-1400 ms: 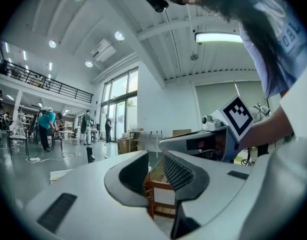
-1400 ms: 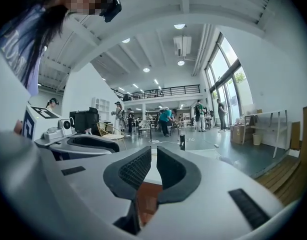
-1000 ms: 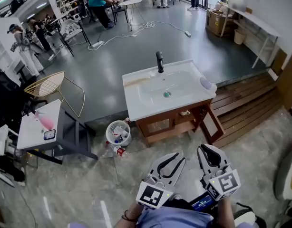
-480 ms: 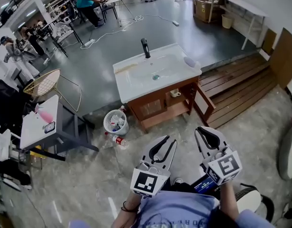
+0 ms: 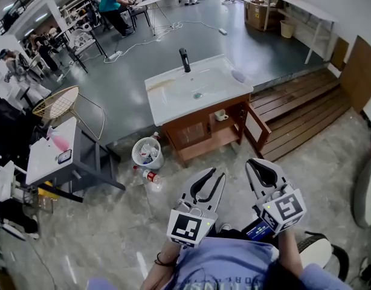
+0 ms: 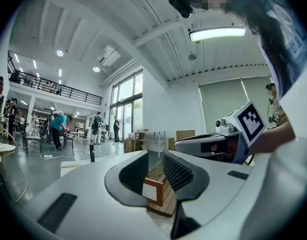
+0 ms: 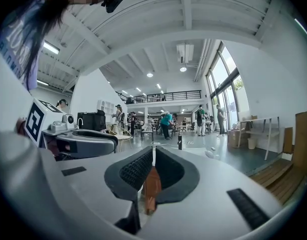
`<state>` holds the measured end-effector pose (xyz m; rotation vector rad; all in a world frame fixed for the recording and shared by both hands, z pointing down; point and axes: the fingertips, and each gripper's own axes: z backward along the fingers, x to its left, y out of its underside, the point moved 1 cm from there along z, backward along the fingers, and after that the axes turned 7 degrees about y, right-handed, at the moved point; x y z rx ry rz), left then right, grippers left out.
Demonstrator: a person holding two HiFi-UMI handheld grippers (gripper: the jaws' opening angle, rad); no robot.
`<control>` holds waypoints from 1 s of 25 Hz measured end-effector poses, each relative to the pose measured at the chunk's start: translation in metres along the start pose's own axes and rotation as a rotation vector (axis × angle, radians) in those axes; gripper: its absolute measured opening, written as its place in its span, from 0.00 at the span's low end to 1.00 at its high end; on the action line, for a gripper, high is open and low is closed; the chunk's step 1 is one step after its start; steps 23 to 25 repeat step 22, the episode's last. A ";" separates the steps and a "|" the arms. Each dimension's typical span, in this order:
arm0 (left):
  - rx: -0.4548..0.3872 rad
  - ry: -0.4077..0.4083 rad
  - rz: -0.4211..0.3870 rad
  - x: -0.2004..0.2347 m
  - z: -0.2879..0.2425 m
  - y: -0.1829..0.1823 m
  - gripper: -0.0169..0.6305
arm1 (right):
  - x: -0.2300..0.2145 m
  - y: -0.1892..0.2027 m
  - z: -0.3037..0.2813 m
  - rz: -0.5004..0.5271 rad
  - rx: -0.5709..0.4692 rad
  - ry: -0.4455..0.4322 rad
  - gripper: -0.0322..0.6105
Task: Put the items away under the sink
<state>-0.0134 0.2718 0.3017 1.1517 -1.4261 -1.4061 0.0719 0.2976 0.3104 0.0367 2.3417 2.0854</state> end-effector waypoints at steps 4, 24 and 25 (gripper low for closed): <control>-0.004 -0.003 -0.001 -0.003 0.007 0.001 0.18 | 0.006 0.003 0.004 0.006 0.005 -0.001 0.10; 0.013 -0.022 0.030 -0.001 0.012 0.005 0.18 | 0.017 0.008 -0.001 0.010 0.032 -0.034 0.10; 0.013 -0.022 0.030 -0.001 0.012 0.005 0.18 | 0.017 0.008 -0.001 0.010 0.032 -0.034 0.10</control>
